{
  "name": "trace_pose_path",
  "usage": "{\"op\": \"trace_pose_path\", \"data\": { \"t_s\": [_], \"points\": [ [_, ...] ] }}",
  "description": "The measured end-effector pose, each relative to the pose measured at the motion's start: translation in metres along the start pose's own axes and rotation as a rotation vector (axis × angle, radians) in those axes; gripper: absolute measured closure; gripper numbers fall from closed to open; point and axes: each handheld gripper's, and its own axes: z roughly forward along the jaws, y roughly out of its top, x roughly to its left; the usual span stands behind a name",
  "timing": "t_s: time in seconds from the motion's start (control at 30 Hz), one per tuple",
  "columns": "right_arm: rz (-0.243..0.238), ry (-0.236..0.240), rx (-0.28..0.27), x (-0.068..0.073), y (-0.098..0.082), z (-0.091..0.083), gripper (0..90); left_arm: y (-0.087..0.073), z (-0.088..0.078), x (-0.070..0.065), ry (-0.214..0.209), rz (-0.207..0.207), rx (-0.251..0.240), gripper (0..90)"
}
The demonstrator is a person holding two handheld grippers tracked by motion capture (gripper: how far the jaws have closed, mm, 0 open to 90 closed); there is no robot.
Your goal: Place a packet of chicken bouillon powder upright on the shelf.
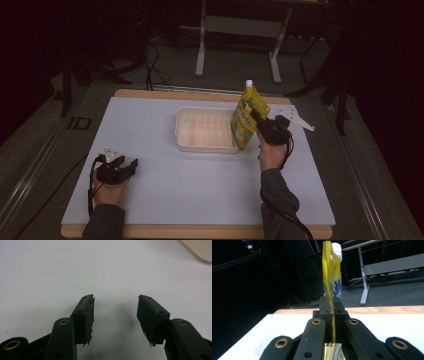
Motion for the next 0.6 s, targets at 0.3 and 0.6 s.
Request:
{"op": "trace_pose_path", "data": {
  "t_s": [0.3, 0.6],
  "points": [
    [0.001, -0.020, -0.012, 0.002, -0.001, 0.011, 90.0, 0.000, 0.000, 0.000, 0.001, -0.004, -0.002, 47.1],
    [0.012, -0.042, -0.017, 0.001, -0.004, 0.020, 90.0, 0.000, 0.000, 0.000, 0.000, -0.005, -0.003, 47.0]
  ]
}}
